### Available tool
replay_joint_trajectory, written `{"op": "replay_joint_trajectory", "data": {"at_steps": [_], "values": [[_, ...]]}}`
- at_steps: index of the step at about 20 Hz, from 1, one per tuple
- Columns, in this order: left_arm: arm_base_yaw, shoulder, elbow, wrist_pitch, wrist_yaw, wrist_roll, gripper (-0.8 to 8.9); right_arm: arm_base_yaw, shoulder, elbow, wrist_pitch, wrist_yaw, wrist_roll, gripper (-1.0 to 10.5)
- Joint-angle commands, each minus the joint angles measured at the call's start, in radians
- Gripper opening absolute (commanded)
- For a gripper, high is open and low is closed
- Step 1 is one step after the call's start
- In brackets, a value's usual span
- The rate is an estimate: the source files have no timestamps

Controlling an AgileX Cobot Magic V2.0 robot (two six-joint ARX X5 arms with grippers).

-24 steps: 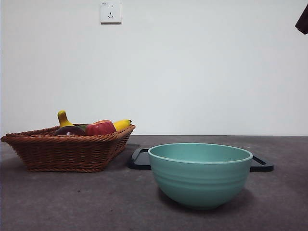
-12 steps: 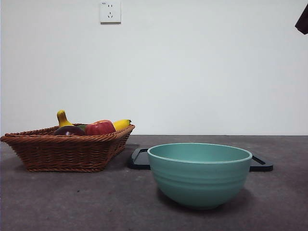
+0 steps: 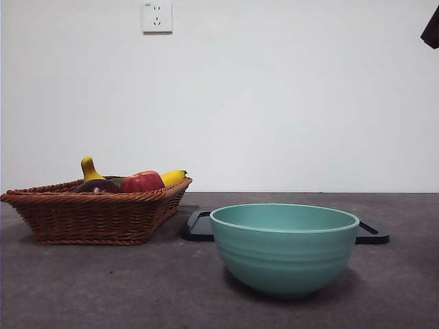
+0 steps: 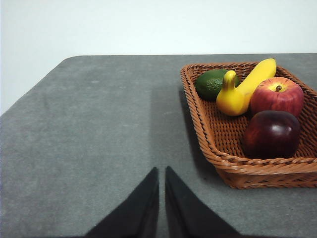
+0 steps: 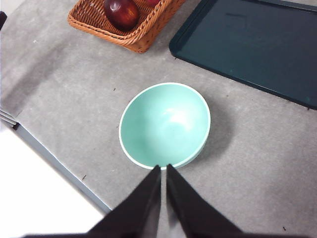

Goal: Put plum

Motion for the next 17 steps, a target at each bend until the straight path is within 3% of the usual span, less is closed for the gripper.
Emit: {"op": "replay_joint_trajectory", "data": {"at_steps": [1, 10, 13, 17], "values": [[0.002, -0.002, -0.021, 0.010, -0.002, -0.004, 0.19, 0.010, 0.003, 0.007, 0.010, 0.000, 0.003, 0.1], [0.002, -0.002, -0.021, 0.010, -0.002, -0.004, 0.19, 0.001, -0.034, 0.006, 0.010, 0.014, -0.026, 0.1], [0.002, -0.002, -0.021, 0.010, -0.002, -0.004, 0.19, -0.151, -0.134, -0.030, 0.089, 0.074, -0.172, 0.1], [0.002, -0.002, -0.021, 0.010, -0.002, -0.004, 0.19, -0.389, -0.323, -0.284, 0.460, 0.110, -0.181, 0.1]]}}
